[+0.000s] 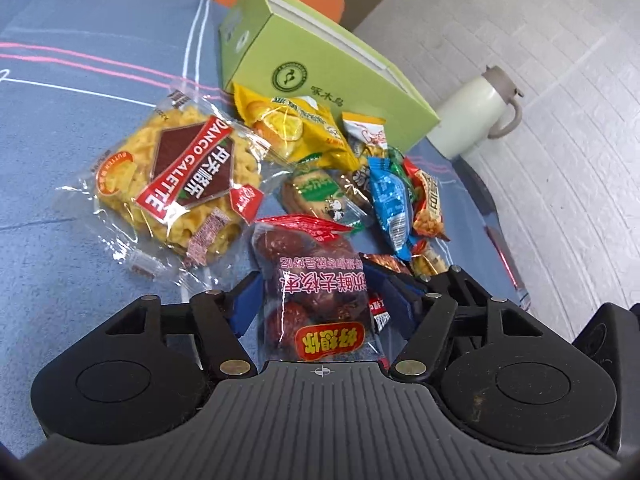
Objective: Organize snacks
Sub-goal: 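Move the left gripper to the pile and grasp the red-date bag, then carry the red-date bag into the green box and open the left gripper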
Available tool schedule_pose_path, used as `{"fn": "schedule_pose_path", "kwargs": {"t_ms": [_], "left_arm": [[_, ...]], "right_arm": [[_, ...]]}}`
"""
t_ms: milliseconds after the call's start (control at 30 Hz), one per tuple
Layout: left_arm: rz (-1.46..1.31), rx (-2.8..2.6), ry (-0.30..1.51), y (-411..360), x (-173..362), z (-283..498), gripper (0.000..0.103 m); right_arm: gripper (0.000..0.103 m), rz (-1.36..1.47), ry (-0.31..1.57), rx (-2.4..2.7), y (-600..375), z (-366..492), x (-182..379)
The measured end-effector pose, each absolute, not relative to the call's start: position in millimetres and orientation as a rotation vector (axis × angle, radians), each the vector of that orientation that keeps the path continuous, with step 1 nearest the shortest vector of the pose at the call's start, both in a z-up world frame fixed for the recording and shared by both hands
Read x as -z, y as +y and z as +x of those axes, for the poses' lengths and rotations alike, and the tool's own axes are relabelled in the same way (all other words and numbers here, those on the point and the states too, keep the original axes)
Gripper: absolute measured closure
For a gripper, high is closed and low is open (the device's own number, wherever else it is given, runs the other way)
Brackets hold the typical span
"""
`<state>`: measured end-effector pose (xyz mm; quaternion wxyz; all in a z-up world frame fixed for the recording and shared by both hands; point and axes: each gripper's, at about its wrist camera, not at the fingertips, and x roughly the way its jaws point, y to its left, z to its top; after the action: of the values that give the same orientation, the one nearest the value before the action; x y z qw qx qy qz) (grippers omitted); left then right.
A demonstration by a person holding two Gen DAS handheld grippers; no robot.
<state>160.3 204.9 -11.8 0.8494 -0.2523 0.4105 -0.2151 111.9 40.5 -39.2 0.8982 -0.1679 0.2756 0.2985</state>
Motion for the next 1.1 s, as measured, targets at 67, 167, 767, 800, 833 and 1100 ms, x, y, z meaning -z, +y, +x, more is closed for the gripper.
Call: {"fn": "schedule_pose_path", "kwargs": {"t_ms": [67, 167, 767, 800, 833, 1100], "left_arm": [[-0.532, 0.451, 0.86, 205, 11, 157, 0.048], [-0.529, 0.458, 0.854, 204, 12, 156, 0.043], [-0.508, 0.442, 0.849, 188, 2, 166, 0.033], [-0.503, 0.44, 0.852, 187, 3, 166, 0.033], [-0.495, 0.442, 0.856, 187, 4, 166, 0.034], [-0.456, 0.34, 0.842, 182, -2, 162, 0.085]], "right_arm": [[0.001, -0.335, 0.567, -0.634, 34, 109, 41], [0.001, -0.312, 0.58, -0.659, 21, 107, 41], [0.001, -0.244, 0.647, -0.619, 19, 128, 30], [0.001, -0.235, 0.673, -0.625, 20, 131, 34], [0.001, -0.234, 0.682, -0.634, 21, 132, 38], [0.025, -0.253, 0.605, -0.666, 10, 117, 23]]}}
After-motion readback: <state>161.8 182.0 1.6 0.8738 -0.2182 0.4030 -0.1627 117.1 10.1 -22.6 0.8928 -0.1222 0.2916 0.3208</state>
